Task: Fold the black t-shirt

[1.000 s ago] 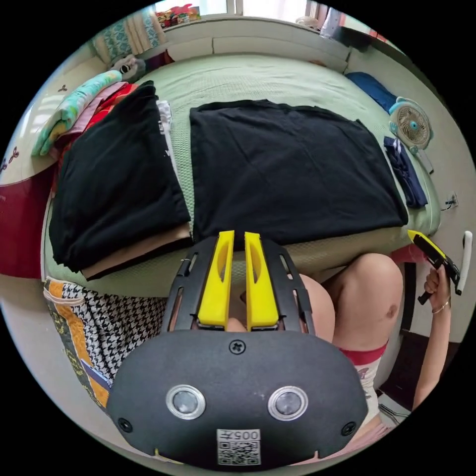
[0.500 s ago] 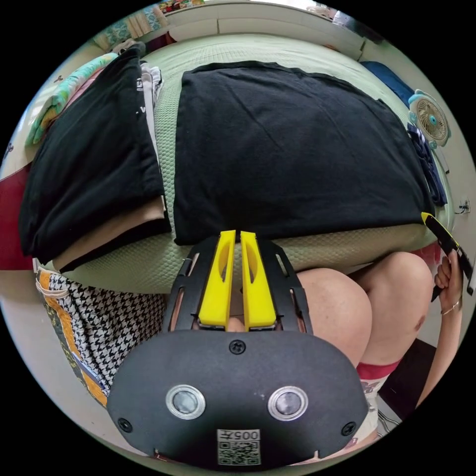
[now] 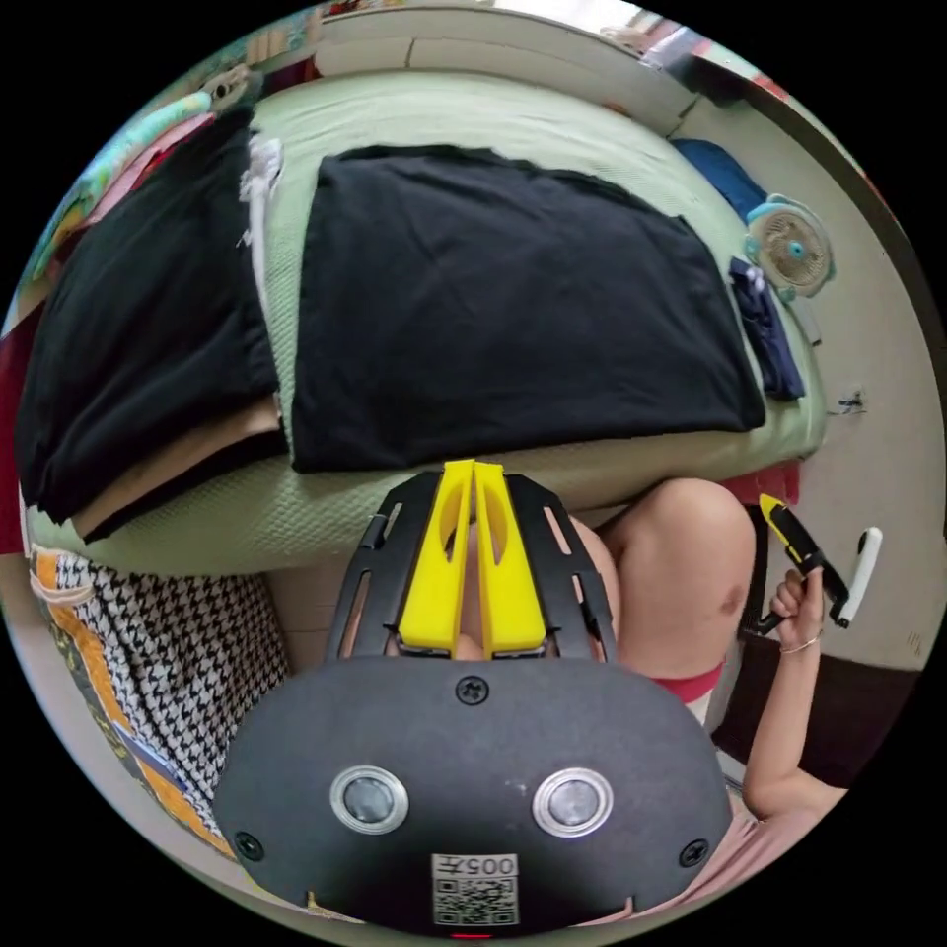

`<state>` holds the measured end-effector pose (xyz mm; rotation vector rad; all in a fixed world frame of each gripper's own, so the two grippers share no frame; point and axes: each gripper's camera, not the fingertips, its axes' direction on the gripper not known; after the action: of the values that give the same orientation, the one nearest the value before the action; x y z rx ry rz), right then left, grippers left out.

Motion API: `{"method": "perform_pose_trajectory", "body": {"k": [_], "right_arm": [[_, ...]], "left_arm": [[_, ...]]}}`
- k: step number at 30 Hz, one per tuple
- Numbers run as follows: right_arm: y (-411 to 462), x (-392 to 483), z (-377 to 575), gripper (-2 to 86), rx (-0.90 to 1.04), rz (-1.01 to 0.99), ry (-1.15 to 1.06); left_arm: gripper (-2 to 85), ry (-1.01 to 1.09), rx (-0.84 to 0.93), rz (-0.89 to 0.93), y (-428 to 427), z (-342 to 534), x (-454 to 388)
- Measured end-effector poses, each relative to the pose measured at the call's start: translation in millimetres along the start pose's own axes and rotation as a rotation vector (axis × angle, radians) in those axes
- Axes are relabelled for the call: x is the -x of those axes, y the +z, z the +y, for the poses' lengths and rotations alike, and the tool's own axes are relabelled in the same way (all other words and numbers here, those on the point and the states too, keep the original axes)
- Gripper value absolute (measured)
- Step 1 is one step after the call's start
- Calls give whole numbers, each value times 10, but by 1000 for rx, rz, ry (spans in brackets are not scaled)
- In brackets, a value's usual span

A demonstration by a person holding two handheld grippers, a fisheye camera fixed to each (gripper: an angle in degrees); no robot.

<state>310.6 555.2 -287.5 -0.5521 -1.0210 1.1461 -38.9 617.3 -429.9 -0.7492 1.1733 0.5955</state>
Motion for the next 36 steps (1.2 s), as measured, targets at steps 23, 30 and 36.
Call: {"method": "perform_pose_trajectory", "body": {"k": [23, 30, 36], "right_arm": [[-997, -687, 853, 97, -84, 209, 14], [-1007, -776, 768, 90, -69, 235, 20], [-892, -700, 585, 78, -28, 220, -13]], "left_arm": [[113, 635, 53, 12, 742, -378, -3458], [94, 589, 57, -94, 995, -414, -3576], [50, 595, 36, -58, 801, -375, -3417]]}}
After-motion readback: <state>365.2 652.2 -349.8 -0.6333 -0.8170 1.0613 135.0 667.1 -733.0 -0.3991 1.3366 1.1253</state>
